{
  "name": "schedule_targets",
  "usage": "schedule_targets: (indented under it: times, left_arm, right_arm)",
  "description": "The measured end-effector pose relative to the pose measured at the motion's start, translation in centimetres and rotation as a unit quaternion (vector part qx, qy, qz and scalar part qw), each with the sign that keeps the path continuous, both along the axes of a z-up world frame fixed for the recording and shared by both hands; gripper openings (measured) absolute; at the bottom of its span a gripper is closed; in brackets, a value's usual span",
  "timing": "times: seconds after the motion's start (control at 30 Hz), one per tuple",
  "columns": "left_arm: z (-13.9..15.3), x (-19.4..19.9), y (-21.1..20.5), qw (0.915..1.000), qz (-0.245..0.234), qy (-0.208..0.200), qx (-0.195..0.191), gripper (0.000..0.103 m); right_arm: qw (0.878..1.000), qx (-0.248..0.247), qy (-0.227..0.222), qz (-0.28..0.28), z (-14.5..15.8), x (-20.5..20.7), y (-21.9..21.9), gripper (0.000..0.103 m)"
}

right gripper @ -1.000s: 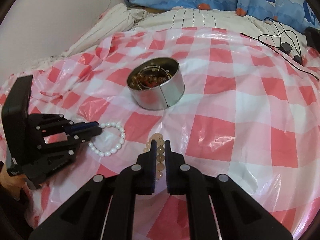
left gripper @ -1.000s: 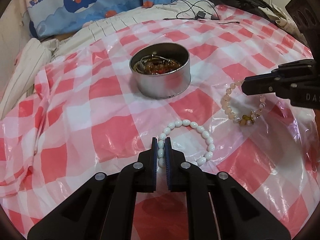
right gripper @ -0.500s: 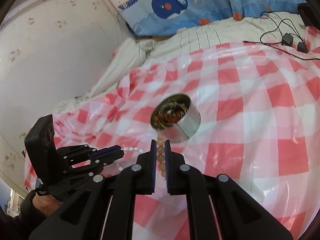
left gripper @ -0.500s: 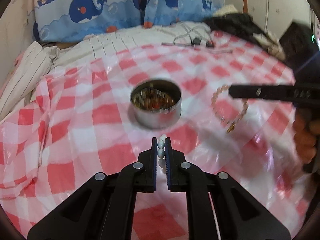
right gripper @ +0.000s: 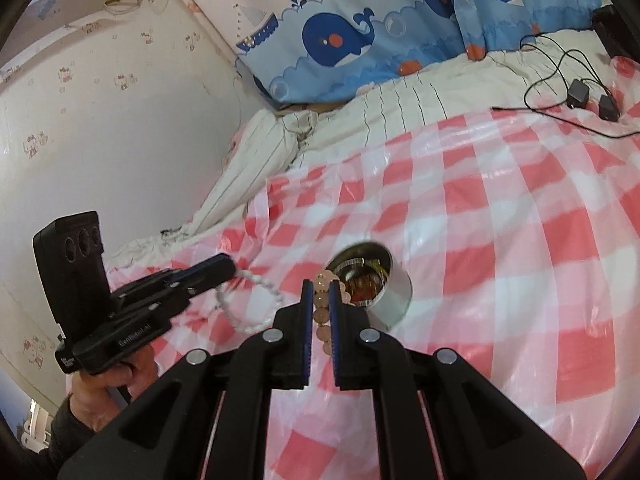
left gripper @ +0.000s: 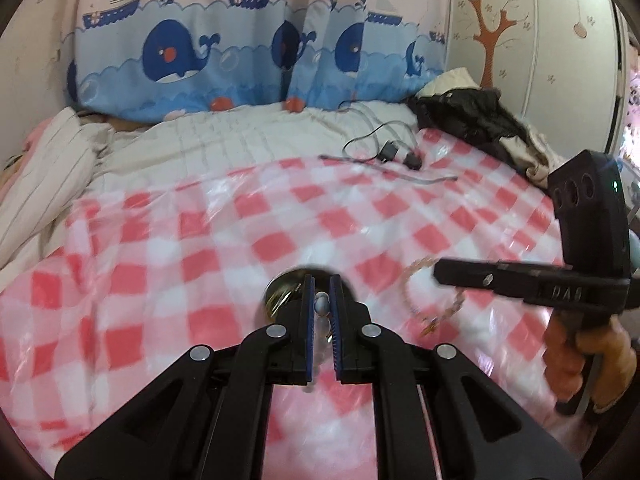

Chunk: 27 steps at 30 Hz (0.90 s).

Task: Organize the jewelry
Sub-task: 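Carry both bracelets over the tin and open both grippers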

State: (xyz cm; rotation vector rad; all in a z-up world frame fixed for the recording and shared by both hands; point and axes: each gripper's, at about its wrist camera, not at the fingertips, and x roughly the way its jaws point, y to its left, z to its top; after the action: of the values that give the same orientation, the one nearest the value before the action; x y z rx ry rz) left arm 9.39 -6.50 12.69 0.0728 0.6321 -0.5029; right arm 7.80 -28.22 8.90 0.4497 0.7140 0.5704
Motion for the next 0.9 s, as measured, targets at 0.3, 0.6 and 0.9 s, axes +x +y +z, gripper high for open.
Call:
schedule_targets:
  times: [0.3, 0.6, 0.9]
  left_arm:
    - [-6.7, 6.0, 0.1, 0.9942, 0.064, 0.083, 0.02, 0.014]
    - [-7.5, 1.2, 3.0, 0.9918, 0.091, 0.053, 0.071, 0.056]
    - [-9.8, -6.5, 1.2, 0.9831, 0.119, 0.062, 0.124, 0.096]
  right_arm:
    - [1.0, 0.021, 0.001, 0.012, 0.4, 4.0, 1.8, 0.008]
    - [0.993, -0.068, 0.082, -0.05, -4.9, 7.3, 3.1, 0.025]
    - [0.974, -0.212, 0.041, -0.064, -4.7, -3.6, 3.4, 0.062]
